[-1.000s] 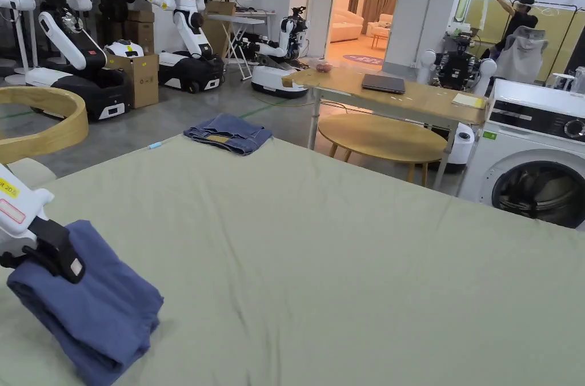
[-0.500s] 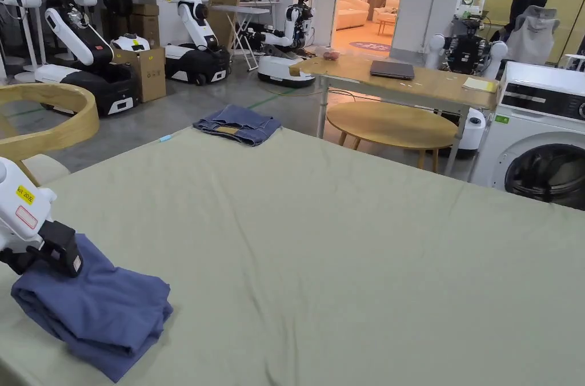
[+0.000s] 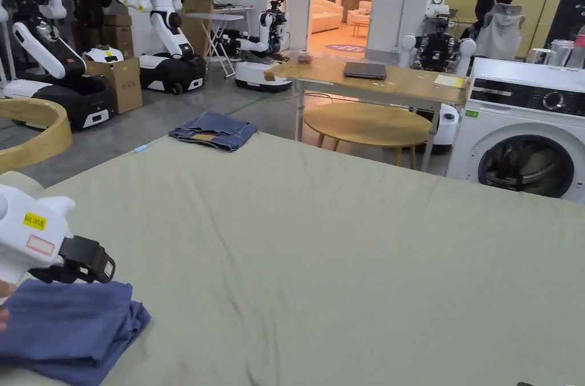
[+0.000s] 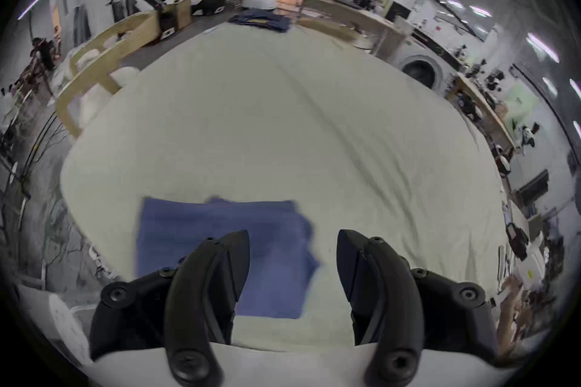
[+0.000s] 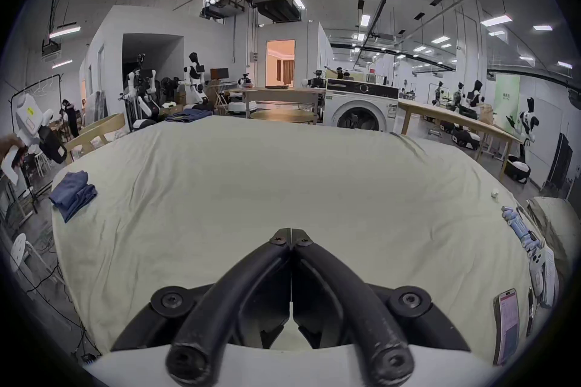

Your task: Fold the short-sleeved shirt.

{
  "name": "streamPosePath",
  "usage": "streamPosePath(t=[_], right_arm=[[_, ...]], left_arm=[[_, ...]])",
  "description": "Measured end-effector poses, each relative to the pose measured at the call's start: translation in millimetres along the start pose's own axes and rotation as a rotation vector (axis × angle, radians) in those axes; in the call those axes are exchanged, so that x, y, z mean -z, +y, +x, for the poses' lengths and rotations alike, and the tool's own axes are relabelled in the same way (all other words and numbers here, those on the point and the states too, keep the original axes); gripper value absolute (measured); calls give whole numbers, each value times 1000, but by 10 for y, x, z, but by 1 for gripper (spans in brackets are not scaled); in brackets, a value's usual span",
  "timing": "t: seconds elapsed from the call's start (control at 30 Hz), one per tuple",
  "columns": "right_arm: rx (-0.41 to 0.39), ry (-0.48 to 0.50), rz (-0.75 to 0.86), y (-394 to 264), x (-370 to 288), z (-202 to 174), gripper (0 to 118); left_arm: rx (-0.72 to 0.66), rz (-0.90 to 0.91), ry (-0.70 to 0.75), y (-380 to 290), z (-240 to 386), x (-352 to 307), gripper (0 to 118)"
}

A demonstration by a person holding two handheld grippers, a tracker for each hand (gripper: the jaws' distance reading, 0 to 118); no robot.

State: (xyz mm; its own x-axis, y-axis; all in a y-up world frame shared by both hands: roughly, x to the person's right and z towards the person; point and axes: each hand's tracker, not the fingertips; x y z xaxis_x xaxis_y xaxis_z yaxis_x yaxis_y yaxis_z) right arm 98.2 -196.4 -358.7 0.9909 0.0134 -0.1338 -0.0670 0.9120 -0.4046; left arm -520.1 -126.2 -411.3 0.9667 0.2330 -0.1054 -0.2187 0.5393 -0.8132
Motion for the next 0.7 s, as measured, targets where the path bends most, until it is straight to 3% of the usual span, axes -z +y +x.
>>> streamPosePath(t=[0.3,0.63,0.7], right_arm=[[58,-52,23,67,-77,169,0],[126,-134,141,277,-240,292,0],[131,-148,165,296,-259,305,0]], left_arm=[[140,319,-185,-690,1588,433,57],[279,665,-52,-1086,3028,673,57],[279,682,-53,-1128,3173,679,52]])
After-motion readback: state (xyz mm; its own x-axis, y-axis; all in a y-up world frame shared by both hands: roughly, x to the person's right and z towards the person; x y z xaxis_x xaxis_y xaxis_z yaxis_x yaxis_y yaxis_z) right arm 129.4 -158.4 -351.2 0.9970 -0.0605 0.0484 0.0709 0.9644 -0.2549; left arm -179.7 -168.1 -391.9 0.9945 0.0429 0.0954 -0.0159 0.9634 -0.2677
